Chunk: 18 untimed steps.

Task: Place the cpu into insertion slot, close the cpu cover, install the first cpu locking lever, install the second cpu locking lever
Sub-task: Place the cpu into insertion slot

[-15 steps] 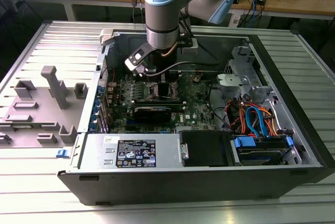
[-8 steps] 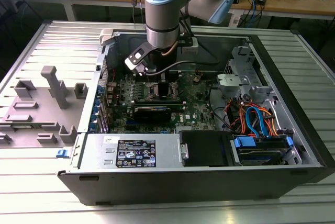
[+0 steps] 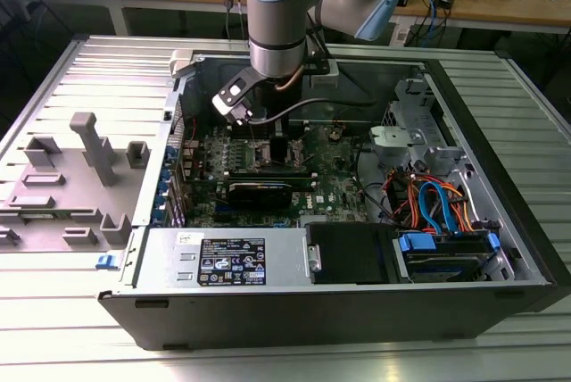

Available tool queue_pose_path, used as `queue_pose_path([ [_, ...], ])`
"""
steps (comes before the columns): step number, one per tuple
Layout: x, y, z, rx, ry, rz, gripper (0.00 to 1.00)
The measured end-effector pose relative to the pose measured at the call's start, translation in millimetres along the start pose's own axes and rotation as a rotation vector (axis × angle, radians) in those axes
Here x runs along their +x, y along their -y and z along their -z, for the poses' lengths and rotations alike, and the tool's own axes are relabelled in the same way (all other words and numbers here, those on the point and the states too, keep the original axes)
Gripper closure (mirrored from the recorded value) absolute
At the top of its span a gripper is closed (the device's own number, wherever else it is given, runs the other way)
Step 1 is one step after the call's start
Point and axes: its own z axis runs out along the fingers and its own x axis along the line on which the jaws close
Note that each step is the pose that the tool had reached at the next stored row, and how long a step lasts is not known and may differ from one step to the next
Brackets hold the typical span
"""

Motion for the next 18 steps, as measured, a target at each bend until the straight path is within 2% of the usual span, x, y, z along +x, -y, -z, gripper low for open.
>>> queue_pose_path([
  [4, -0.1, 0.0, 0.1, 0.0002, 0.0002, 0.0, 0.34],
  [9, -0.1, -0.1, 0.8, 0.0003, 0.0046, 0.0, 0.65],
  [10, -0.1, -0.1, 1.6, 0.0003, 0.005, 0.0, 0.71],
  [11, -0.1, -0.2, 2.6, 0.0001, 0.0049, 0.0, 0.71],
  [14, -0.1, -0.4, 6.5, 0.0004, 0.0051, 0.0, 0.89],
  [18, -0.1, -0.4, 6.8, 0.0005, 0.005, 0.0, 0.89],
])
